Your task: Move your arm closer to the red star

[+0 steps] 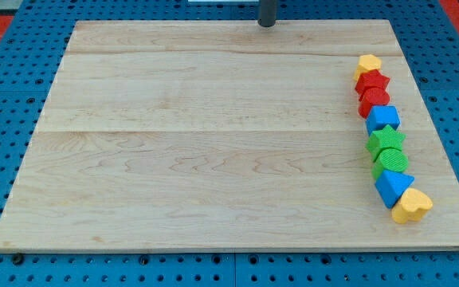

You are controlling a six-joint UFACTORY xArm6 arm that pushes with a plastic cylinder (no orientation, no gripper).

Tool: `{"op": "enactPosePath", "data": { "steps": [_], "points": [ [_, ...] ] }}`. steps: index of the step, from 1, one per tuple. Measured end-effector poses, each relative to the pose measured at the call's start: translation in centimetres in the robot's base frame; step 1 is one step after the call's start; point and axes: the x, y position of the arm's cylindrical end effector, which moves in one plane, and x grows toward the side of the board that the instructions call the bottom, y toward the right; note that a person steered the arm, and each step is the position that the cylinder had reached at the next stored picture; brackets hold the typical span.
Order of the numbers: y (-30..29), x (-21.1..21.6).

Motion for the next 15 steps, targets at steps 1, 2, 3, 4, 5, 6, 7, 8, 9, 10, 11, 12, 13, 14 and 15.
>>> {"op": "enactPosePath", "data": {
  "steps": [1,2,3,4,5,6,7,8,9,10,11,12,13,14,15],
  "points": [
    [0.1,0.0],
    [0.1,0.0],
    [0.2,0.0],
    [2.7,-0.1],
    [3.6,-0.1],
    [4.5,0.0],
    [6.7,-0.1],
    [7.6,-0.1],
    [8.4,0.0],
    [11.8,-0.1],
    [16.2,3.0],
    [22.2,7.9],
    [26.3,12.2],
    [26.3,15.3],
    [26.3,17.1]
  ]
}}
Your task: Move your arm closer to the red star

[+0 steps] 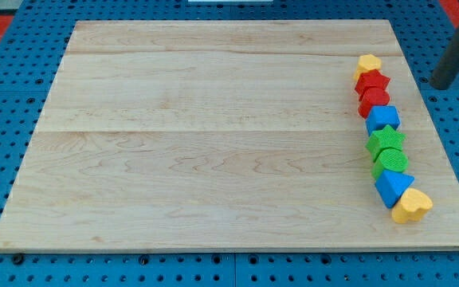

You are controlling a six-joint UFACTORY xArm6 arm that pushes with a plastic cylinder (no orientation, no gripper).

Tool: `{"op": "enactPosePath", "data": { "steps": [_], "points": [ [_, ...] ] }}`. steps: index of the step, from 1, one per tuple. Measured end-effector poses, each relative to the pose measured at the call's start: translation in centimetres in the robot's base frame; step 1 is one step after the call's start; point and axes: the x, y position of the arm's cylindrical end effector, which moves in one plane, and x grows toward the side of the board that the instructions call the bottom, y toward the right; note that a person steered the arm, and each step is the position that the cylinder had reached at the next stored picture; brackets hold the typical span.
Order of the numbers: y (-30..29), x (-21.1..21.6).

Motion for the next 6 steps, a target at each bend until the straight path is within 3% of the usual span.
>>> {"op": "enactPosePath", "data": {
  "steps": [5,6],
  "points": [
    [-0.4,0.2],
    [-2.7,0.2]
  ]
}}
